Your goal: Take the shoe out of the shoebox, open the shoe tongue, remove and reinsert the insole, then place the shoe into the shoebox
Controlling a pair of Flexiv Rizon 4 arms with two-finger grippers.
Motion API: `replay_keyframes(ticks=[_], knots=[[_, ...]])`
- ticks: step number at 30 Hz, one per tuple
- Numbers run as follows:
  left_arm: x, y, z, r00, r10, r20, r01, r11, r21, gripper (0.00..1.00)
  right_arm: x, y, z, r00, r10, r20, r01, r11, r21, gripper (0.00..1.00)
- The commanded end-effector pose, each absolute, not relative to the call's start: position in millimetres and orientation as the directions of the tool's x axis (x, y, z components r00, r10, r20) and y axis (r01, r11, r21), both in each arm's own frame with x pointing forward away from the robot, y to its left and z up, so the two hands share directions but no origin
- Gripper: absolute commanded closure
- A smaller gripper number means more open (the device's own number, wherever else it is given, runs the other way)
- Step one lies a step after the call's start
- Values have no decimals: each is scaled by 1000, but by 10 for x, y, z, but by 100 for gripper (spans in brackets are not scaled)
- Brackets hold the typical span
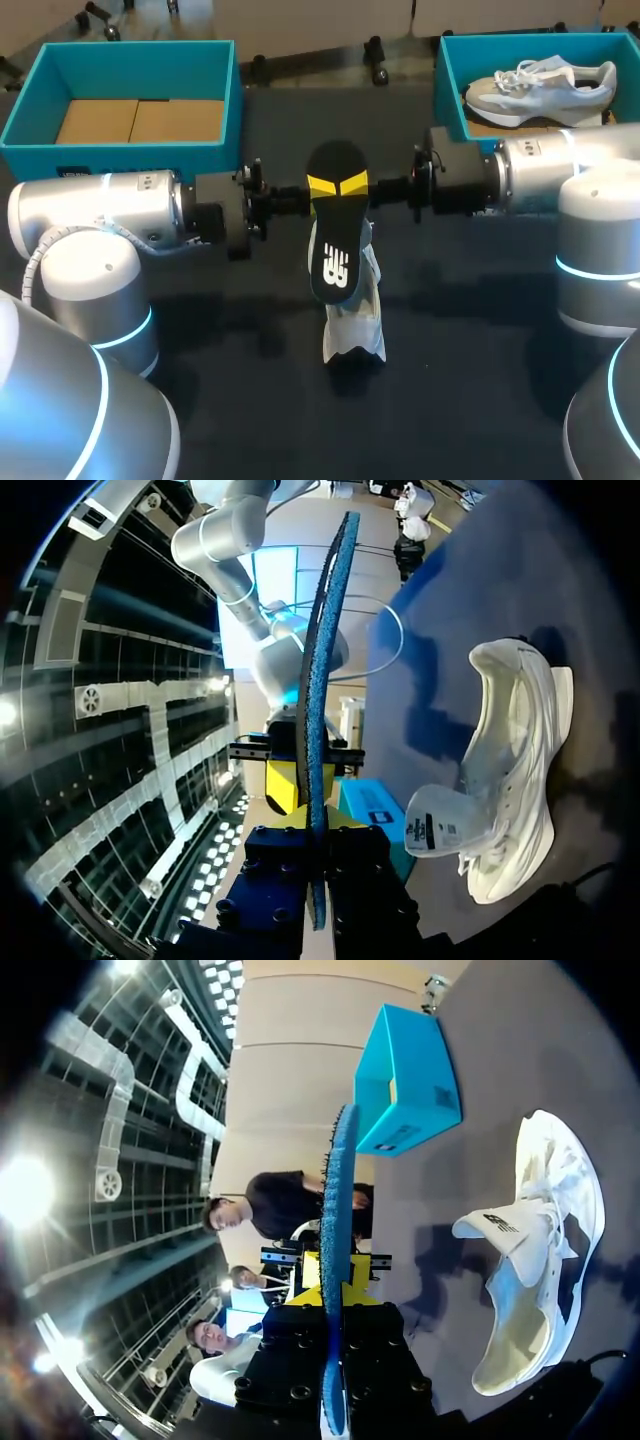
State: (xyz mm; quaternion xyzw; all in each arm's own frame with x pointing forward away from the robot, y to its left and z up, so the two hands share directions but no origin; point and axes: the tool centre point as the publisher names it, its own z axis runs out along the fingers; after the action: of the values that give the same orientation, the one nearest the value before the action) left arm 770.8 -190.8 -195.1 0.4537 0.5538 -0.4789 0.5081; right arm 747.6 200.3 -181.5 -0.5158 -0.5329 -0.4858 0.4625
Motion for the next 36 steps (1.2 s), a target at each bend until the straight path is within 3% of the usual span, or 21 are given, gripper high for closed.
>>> replay_keyframes(ticks=[1,3,4,5,18,32,36], knots=[[7700,-1945,-1976,-83,12,-996,989,125,-81,100,7474,2034,-1812,-41,99,994,999,-6,42,100],[7698,-1948,-1976,-110,9,-994,988,113,-108,100,7466,2021,-1819,-46,100,994,999,-14,48,100],[7697,-1943,-1972,-121,4,-993,986,118,-120,100,7451,2002,-1823,-44,102,994,999,-26,47,68],[7695,-1934,-1971,-140,5,-990,984,114,-139,100,7436,1980,-1838,-41,103,994,998,-33,44,0],[7587,-1817,-1872,-208,11,-978,974,91,-206,100,7239,1582,-1874,-118,239,964,983,-106,147,0],[7404,-1672,-1844,-327,55,-943,942,94,-322,100,7200,1198,-1734,-354,593,723,910,41,412,0],[7404,-1672,-1844,-327,55,-943,942,94,-322,100,7200,1198,-1734,-354,593,723,910,41,412,0]])
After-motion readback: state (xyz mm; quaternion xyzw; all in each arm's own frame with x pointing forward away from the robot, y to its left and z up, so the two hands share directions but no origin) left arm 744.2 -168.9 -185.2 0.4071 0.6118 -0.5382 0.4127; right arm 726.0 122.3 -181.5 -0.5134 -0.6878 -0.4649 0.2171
